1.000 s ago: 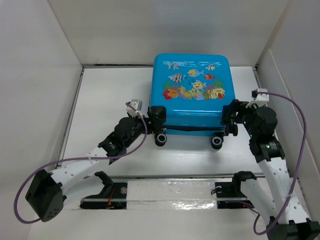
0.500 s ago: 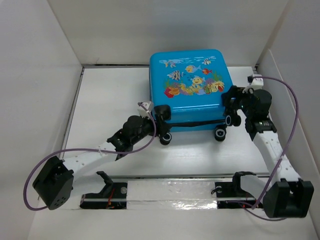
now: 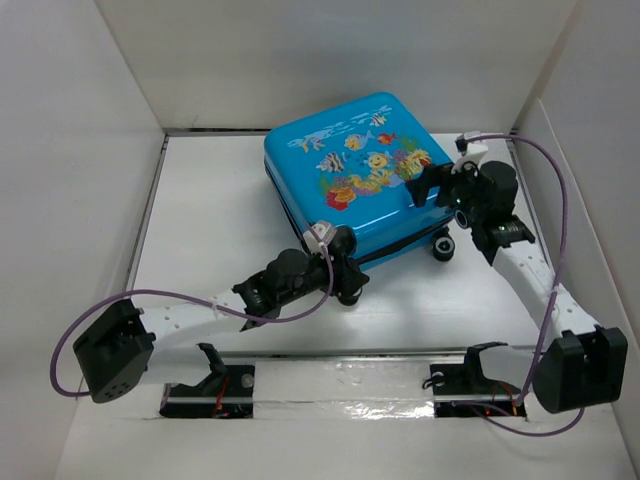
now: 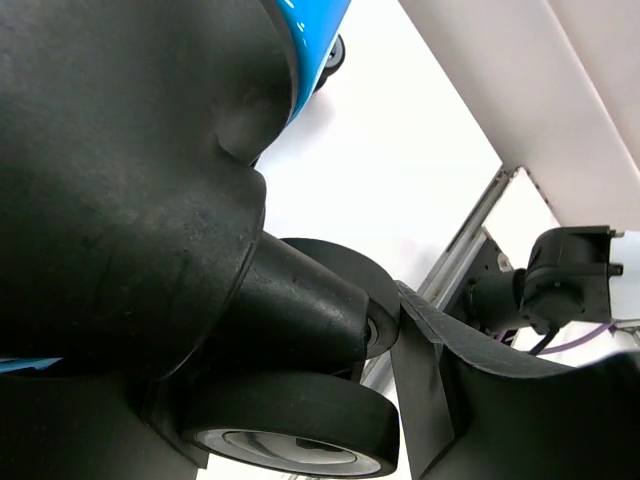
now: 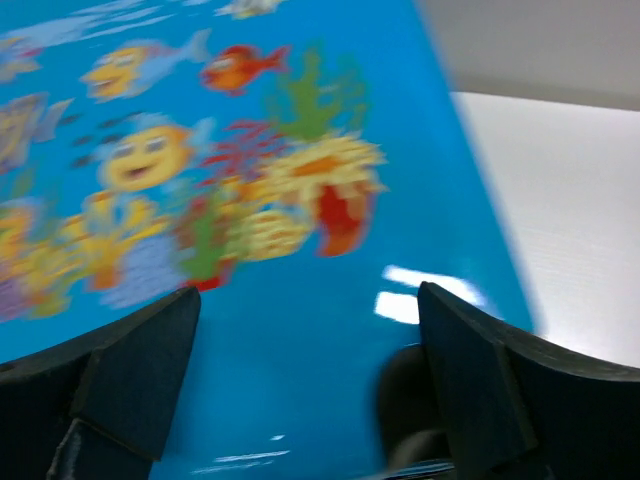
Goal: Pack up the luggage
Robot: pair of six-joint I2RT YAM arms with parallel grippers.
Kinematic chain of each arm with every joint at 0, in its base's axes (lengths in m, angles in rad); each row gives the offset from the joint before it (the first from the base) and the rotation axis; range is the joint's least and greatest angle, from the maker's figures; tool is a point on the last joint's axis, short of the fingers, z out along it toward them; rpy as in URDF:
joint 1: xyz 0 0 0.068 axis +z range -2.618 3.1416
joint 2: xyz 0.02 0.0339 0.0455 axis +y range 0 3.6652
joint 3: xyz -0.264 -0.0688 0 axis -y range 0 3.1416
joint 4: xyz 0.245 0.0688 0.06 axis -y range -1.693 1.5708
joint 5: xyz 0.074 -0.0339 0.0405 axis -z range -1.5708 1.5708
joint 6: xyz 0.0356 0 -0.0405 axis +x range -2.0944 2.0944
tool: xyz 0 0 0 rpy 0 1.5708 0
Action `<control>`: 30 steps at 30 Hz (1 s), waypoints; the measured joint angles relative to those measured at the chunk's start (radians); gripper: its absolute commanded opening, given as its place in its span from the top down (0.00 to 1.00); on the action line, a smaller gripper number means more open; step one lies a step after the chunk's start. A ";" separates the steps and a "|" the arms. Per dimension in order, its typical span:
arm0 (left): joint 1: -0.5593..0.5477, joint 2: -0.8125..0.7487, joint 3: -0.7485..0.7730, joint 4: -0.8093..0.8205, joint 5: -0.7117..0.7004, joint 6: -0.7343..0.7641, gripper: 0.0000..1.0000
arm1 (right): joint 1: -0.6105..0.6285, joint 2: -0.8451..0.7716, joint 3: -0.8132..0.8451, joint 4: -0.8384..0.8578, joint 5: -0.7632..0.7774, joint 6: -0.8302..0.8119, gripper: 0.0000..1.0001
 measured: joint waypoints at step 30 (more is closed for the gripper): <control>0.042 -0.599 -0.330 -0.265 -0.425 -0.147 0.82 | 0.789 -0.334 -0.374 -0.034 0.074 0.131 0.47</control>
